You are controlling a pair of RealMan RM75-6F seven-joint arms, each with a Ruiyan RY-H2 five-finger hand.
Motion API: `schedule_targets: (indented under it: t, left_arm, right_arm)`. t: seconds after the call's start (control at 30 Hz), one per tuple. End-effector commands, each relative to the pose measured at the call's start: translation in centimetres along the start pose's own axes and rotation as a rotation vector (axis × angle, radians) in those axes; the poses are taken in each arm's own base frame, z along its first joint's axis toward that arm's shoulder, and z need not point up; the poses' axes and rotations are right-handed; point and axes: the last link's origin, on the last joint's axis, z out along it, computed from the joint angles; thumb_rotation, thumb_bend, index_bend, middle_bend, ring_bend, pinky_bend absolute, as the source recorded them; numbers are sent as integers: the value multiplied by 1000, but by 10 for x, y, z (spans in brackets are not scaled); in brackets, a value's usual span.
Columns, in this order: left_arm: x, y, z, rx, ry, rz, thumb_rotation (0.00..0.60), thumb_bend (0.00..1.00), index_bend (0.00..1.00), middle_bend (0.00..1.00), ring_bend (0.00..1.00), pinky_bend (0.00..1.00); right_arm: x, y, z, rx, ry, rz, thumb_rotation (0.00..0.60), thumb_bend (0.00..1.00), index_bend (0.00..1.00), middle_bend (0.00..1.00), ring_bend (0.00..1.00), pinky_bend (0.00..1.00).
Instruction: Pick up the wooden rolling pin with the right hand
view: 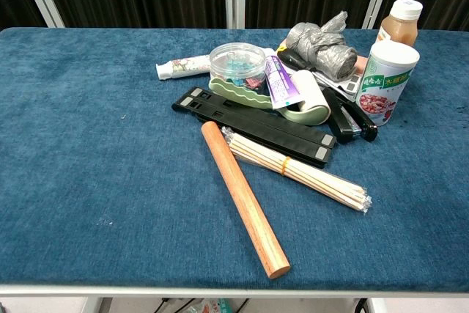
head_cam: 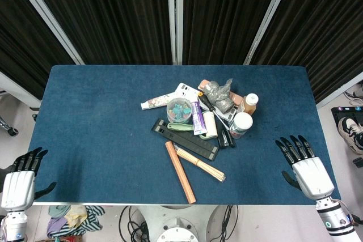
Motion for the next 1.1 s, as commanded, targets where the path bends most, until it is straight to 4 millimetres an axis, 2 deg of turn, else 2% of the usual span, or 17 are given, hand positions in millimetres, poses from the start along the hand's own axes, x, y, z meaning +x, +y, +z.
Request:
schedule_targets:
  t: [0.03, 0.17, 0.3, 0.5, 0.73, 0.93, 1.1]
  left_arm:
    - [0, 0, 1, 1, -1, -1, 600, 67, 178, 133, 140, 178]
    - [0, 0, 2, -2, 0, -5, 600, 67, 178, 133, 140, 178]
    - [2, 2, 2, -6, 8, -4, 600, 67, 178, 133, 140, 178]
    - [4, 4, -1, 3, 15, -3, 600, 67, 178, 133, 140, 178]
    - [7, 0, -11, 42, 17, 0, 600, 67, 178, 133, 140, 178]
    - [9, -4, -16, 68, 17, 3, 600, 67, 178, 133, 140, 178]
    - [7, -5, -17, 73, 12, -1, 600, 68, 178, 133, 140, 178]
  right_arm:
    - [-1, -2, 2, 6, -2, -3, 600, 203, 0, 87, 0, 0]
    - [0, -13, 11, 76, 3, -6, 600, 203, 0, 94, 0, 0]
    - [-1, -41, 36, 238, -20, -40, 600, 202, 0, 106, 0, 0]
    - [-16, -118, 91, 571, -110, -133, 600, 202, 0, 109, 0, 9]
    - [-37, -183, 140, 792, -134, -222, 600, 203, 0, 102, 0, 34]
    - [-55, -212, 157, 901, -149, -315, 600, 203, 5, 104, 0, 35]
    - [-62, -219, 163, 925, -137, -336, 600, 223, 66, 126, 0, 41]
